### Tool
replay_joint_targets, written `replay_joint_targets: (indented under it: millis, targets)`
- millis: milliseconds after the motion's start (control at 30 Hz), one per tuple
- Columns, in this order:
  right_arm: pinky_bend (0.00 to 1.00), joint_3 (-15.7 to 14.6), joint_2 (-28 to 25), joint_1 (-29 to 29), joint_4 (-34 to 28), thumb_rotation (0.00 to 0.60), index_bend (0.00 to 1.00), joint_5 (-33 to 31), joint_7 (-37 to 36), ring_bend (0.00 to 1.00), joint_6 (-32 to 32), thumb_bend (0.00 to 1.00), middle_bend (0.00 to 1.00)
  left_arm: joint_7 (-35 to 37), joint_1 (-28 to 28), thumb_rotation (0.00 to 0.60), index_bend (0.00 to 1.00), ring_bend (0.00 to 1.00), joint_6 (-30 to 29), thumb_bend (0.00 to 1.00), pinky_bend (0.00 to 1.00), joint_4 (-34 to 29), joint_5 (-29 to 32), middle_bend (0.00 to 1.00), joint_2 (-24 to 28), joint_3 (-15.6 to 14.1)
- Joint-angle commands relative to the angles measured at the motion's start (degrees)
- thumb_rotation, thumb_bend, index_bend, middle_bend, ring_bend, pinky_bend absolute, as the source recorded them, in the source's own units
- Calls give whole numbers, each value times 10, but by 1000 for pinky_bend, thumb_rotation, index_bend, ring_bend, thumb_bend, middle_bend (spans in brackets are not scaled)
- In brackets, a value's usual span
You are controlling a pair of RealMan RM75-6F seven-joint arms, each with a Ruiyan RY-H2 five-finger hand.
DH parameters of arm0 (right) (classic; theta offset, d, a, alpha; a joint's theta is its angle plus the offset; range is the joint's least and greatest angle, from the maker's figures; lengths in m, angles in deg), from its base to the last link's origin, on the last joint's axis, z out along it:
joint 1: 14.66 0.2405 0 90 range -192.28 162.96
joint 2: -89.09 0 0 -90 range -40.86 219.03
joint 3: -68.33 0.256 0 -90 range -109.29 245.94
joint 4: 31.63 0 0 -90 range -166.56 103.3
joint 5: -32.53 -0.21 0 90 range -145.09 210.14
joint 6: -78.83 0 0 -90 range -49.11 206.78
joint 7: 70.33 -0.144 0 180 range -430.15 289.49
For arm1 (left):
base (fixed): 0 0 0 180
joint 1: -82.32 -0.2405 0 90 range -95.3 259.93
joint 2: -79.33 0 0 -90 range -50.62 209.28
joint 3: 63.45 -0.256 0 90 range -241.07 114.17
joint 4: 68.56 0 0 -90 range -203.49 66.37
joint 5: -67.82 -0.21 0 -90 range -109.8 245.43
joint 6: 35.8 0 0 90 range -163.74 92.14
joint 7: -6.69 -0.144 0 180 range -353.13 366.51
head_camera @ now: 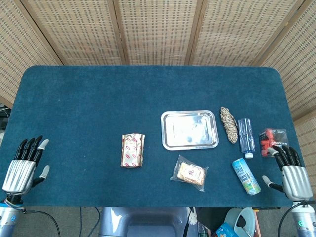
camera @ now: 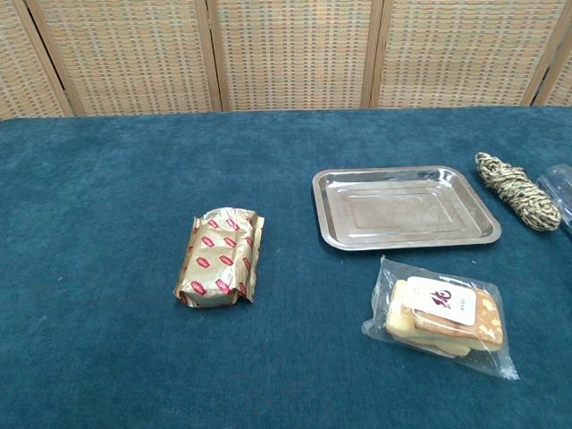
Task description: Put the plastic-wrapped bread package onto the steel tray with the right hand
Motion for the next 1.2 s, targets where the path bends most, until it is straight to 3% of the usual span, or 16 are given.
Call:
replay_joint_targets:
  millis: [33,1200]
  targets:
    - [0,1,-3,1,-2,600,146,-1,-1,65,-2,223,121,-8,4,595,0,0,6,412,0,-7,3,0,0,2]
    - [0,4,-9,14,-24,600,146,-2,34,65,-19,223,121,13,-1,594,0,0,0,412,0,-5,14,0,12,4]
